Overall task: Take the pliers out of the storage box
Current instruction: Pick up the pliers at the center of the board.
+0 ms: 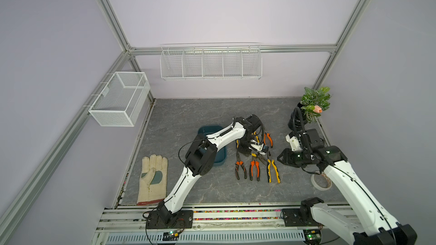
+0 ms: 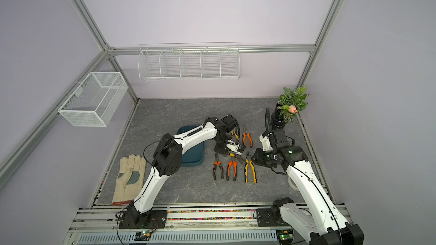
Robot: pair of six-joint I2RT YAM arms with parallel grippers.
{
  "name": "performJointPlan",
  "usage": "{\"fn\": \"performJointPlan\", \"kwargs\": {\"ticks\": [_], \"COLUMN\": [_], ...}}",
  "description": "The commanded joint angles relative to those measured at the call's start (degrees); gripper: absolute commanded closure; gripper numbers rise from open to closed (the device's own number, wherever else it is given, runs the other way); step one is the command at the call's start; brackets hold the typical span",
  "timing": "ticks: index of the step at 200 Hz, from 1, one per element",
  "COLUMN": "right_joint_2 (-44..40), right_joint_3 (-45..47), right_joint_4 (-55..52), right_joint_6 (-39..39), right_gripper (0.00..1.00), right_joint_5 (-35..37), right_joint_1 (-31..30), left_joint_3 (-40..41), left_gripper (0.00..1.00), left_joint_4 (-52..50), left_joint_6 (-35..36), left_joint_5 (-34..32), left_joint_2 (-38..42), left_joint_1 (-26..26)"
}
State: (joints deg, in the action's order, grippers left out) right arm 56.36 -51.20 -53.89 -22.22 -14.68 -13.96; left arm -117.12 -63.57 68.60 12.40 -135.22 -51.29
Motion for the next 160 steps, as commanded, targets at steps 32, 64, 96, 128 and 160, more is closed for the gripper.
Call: {"fn": "performJointPlan", "kwargs": {"ticks": [32, 64, 96, 128, 160], "right_joint_2": [-0.3, -0.3, -0.4, -0.4, -0.4], "right_joint_3": [2.1, 2.2, 2.2, 2.3, 2.3], "right_joint_4": [0.7, 0.8, 0.8, 0.9, 0.9], "right_joint_6": [1.1, 1.1, 1.2, 1.2, 1.2], "right_gripper": [0.67, 0.67, 0.67, 0.67, 0.67], "right_joint_5": [-0.9, -0.9, -1.0, -1.0, -1.1], "right_joint_1": [0.4, 0.5, 0.6, 0.6, 0.7], "left_joint_3": [-0.2, -1.1, -1.5, -1.7, -2.0], "left_gripper": [0.58, 0.63, 0.73, 0.84, 1.00], "left_joint_4": [-1.1, -1.6, -2.0, -1.8, -1.7], "left_joint_6": [2.6, 2.5, 2.5, 2.3, 2.3], "left_joint_5": [0.2, 0.3, 0.2, -0.3, -0.9], "left_joint_2": [-1.7, -2.4, -2.8, -2.9, -3.0], "left_joint_1": [-0.2, -0.2, -0.3, -0.4, -0.6]}}
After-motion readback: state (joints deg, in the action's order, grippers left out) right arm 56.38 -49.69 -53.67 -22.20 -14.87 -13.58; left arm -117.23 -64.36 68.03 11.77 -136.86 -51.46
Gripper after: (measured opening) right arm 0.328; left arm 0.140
